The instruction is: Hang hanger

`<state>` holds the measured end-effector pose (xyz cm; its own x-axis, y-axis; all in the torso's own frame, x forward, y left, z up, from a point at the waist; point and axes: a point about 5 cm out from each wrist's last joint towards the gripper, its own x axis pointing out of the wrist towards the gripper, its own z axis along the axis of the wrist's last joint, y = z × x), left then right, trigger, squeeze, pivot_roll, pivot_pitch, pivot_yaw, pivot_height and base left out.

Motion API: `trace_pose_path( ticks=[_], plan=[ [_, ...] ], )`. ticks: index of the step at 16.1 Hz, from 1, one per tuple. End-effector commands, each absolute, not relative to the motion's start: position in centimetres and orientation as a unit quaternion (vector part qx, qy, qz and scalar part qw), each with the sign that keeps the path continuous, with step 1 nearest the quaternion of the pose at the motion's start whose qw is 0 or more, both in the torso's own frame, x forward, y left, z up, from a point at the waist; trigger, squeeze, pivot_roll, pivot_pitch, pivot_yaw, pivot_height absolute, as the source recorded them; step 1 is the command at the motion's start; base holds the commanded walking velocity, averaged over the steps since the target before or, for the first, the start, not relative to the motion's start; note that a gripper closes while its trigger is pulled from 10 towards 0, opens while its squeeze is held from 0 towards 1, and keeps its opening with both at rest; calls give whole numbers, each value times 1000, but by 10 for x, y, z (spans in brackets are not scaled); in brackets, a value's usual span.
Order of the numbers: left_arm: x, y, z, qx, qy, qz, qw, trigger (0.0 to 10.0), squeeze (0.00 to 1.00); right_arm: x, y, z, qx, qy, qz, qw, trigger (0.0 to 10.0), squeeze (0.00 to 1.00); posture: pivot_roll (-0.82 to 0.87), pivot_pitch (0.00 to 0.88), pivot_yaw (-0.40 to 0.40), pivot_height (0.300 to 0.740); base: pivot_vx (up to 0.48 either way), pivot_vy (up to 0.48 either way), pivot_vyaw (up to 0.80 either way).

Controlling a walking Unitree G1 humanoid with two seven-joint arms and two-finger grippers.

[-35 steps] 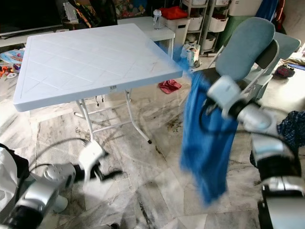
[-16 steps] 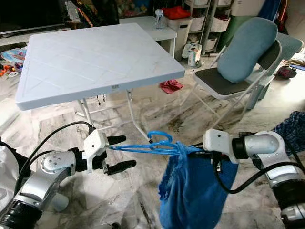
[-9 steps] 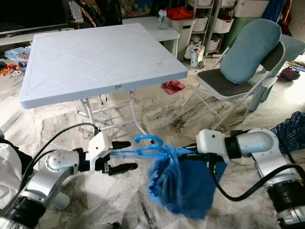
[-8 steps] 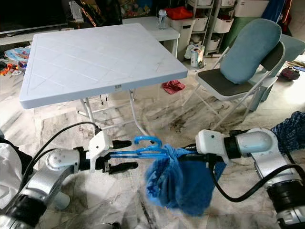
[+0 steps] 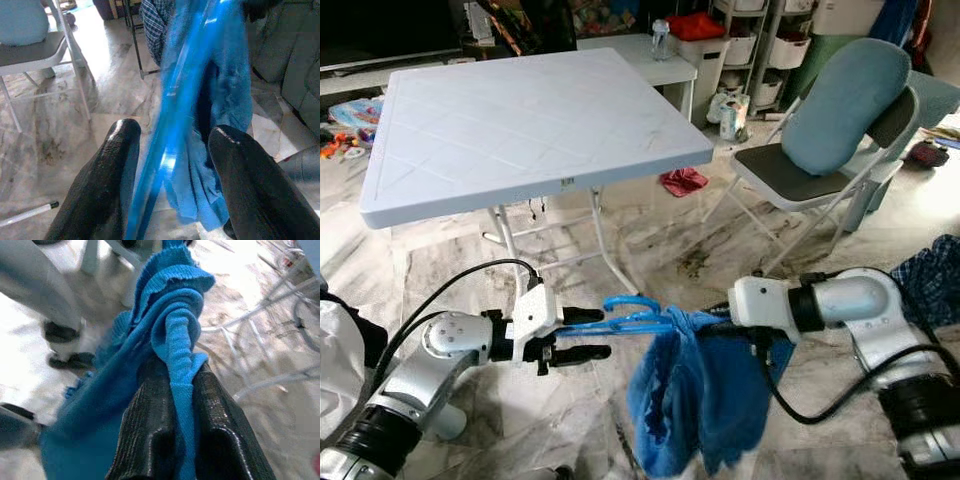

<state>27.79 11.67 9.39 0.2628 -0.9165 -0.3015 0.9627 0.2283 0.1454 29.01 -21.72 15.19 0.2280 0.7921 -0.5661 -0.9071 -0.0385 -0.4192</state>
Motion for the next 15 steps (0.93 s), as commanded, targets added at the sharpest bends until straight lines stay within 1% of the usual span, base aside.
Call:
trace_pose_path(
  ticks=[1,2,3,4,5,7,8,11,14,15],
  plan=[
    [282,117,101,161,69,-600,781,10000,1000,298,-215,161,-394,53,597,697,10000,0,-111,0,-16,740,0,0,0],
    [283,116,103,148,63,-591,790,10000,1000,306,-213,163,-409,38,567,713,10000,0,-107,0,-19,740,0,0,0],
    [283,116,103,146,62,-590,792,10000,1000,307,-212,163,-412,36,564,715,10000,0,-107,0,-19,740,0,0,0],
    [286,117,105,155,48,-576,801,10000,1000,310,-211,163,-415,31,555,720,10000,0,-105,0,-19,740,0,0,0],
    [292,119,108,167,27,-551,817,10000,1000,311,-211,163,-417,28,556,719,10000,0,-104,0,-20,740,0,0,0],
    [294,120,111,171,26,-553,815,10000,1000,311,-211,161,-421,28,564,710,10000,0,-104,0,-20,740,0,0,0],
    [292,120,111,180,27,-564,806,10000,0,310,-212,160,-421,31,570,705,10000,0,-101,0,-23,740,0,0,0],
    [293,120,112,213,17,-578,787,10000,0,304,-216,160,-413,41,596,688,10000,0,-106,0,-20,740,0,0,0],
    [289,120,106,224,32,-601,766,10000,0,301,-220,161,-410,47,605,681,10000,0,-111,0,-18,740,0,0,0],
    [287,121,104,231,38,-610,757,5059,0,301,-221,162,-407,52,610,678,10000,0,-111,0,-18,740,0,0,0]
  ],
)
